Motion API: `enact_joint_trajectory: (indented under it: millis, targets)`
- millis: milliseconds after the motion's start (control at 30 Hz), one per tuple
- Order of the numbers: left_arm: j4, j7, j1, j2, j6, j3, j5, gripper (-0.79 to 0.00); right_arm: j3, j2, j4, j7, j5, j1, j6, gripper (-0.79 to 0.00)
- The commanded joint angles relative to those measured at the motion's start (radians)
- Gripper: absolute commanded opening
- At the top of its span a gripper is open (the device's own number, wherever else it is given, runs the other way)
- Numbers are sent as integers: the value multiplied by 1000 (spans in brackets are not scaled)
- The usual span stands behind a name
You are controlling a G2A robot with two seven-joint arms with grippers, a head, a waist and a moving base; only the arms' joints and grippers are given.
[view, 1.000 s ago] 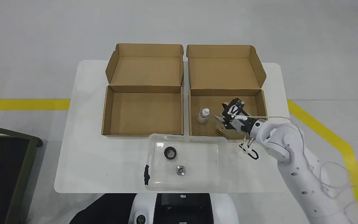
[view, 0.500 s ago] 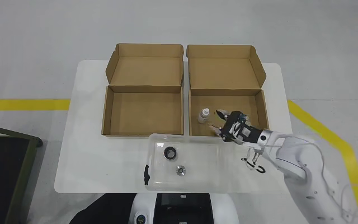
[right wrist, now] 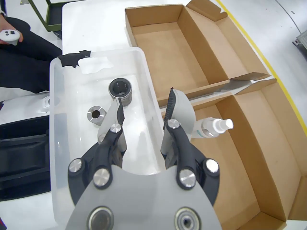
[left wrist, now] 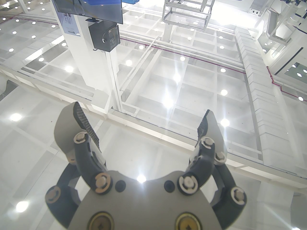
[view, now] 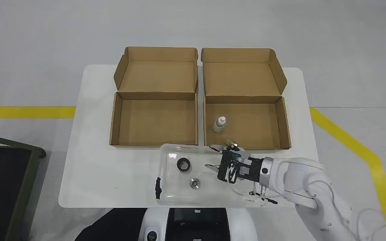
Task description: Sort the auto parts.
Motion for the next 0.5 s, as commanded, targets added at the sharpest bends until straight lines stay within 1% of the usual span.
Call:
enact_joint_trajectory:
  millis: [0, 267, 467]
  targets:
    - [0, 0, 0, 0, 0, 0, 0, 0, -33, -2, 16, 5, -4, 6, -11, -449]
    - [0, 0, 0, 0, 0, 0, 0, 0, -139, -10, 87, 35, -24, 34, -36, -446]
    - [0, 0, 0, 0, 0, 0, 0, 0, -193, -16, 136, 46, -27, 59, -34, -440]
